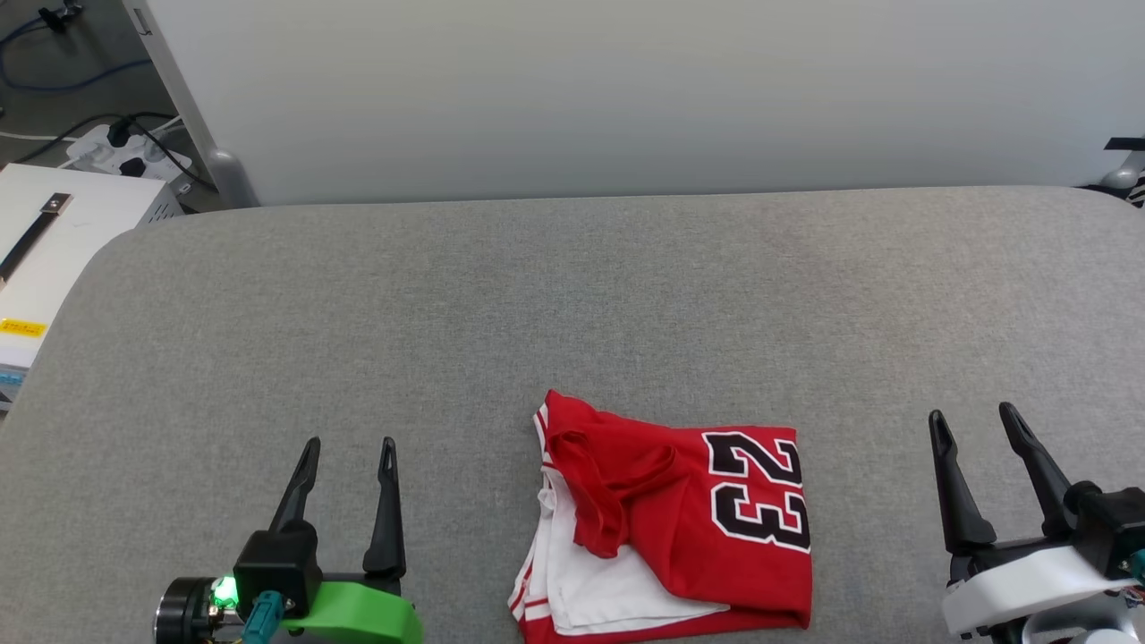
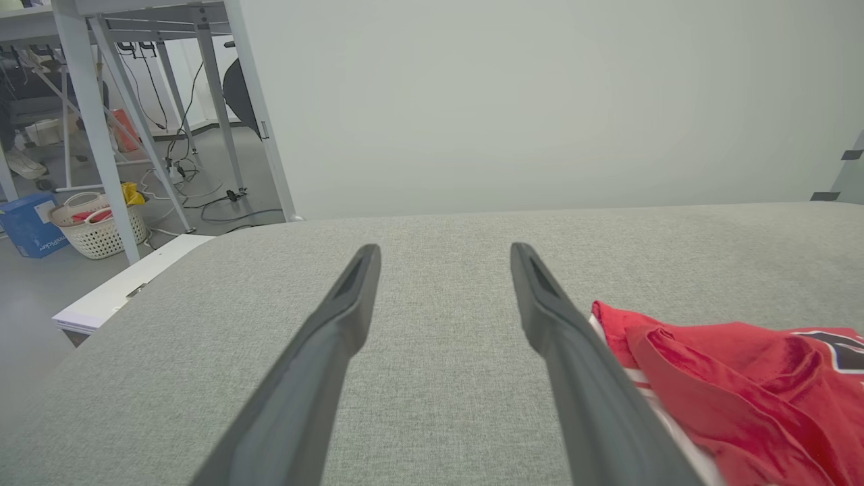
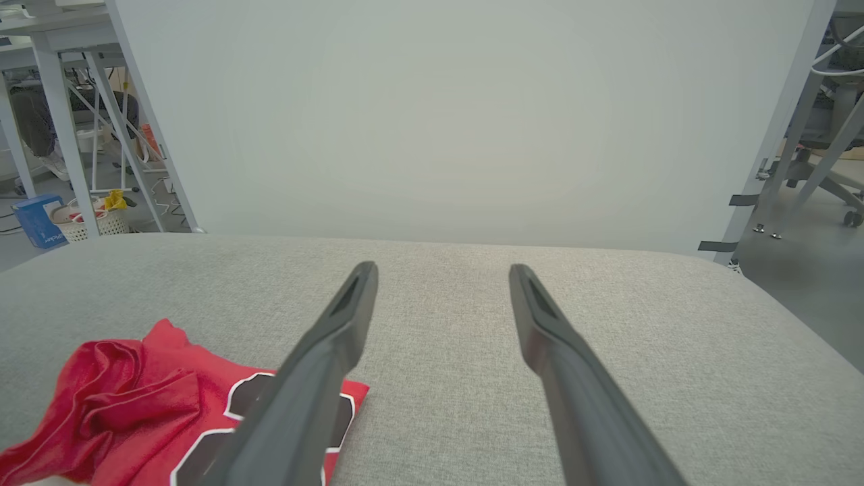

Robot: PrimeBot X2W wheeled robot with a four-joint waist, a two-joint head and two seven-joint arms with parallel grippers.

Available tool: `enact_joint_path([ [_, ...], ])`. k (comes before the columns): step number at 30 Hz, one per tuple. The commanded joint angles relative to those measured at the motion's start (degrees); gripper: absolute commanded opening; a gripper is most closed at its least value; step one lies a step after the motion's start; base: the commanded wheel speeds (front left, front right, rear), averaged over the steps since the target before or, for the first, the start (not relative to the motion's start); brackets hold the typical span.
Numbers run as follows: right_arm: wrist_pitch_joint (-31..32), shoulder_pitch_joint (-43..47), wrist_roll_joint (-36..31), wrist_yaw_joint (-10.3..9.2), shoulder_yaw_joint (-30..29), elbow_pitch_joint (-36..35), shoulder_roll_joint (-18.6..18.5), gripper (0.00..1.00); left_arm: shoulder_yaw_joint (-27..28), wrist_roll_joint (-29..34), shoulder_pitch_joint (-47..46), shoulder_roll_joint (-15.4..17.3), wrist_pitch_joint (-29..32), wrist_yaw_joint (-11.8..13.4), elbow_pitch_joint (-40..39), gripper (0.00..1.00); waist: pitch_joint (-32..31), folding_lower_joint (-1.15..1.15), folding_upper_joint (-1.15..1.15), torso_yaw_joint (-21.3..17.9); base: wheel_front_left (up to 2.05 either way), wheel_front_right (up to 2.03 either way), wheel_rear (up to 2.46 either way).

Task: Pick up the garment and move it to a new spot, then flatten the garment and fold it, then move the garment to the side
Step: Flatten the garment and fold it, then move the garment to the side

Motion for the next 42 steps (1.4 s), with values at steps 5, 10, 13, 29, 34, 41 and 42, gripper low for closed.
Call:
enact_joint_path([
  [5, -0.51, 2.59, -1.09, -0.04, -0.24, -0.81, 1.24, 1.00, 0.09, -0.57, 1.23, -0.17, -0.34, -0.51, 0.06, 1.00, 0.19, 0.00, 0.00, 0.47, 0.00, 0.00, 0.00],
  [10, -0.51, 3.16, -1.27, -0.04, -0.31, -0.80, 1.63, 1.00, 0.18, -0.84, 1.25, -0.26, -0.34, -0.72, 0.35, 1.00, 0.31, 0.00, 0.00, 0.76, 0.00, 0.00, 0.00],
  [13, -0.51, 2.95, -1.33, -0.04, -0.33, -0.67, 1.64, 1.00, 0.16, -0.90, 1.07, -0.31, -0.34, -0.77, 0.48, 1.00, 0.47, 0.00, 0.00, 0.97, 0.00, 0.00, 0.00],
  [29, 20.42, -17.79, 13.62, -0.04, 6.31, -5.88, -14.74, 1.00, -0.11, -0.92, -1.19, -0.53, -0.34, -0.76, 0.63, 1.00, 3.54, 0.00, 0.00, 2.38, 0.00, 0.00, 0.00],
  [34, 37.12, -19.78, 25.45, -0.04, 10.56, -5.06, -19.15, 1.00, -0.19, -1.02, -1.98, -0.58, -0.34, -0.70, 0.55, 1.00, 5.04, 0.00, 0.00, 3.07, 0.00, 0.00, 0.00],
  [41, 51.43, -16.32, 37.60, -0.04, 12.44, -1.51, -19.73, 1.00, -0.67, -1.09, -3.69, -0.63, -0.34, -0.79, 0.53, 1.00, 7.16, 0.00, 0.00, 4.85, 0.00, 0.00, 0.00],
  [42, 52.57, -15.61, 38.63, -0.04, 12.63, -0.93, -19.52, 1.00, -0.77, -1.13, -3.92, -0.64, -0.34, -0.79, 0.52, 1.00, 7.53, 0.00, 0.00, 5.14, 0.00, 0.00, 0.00],
])
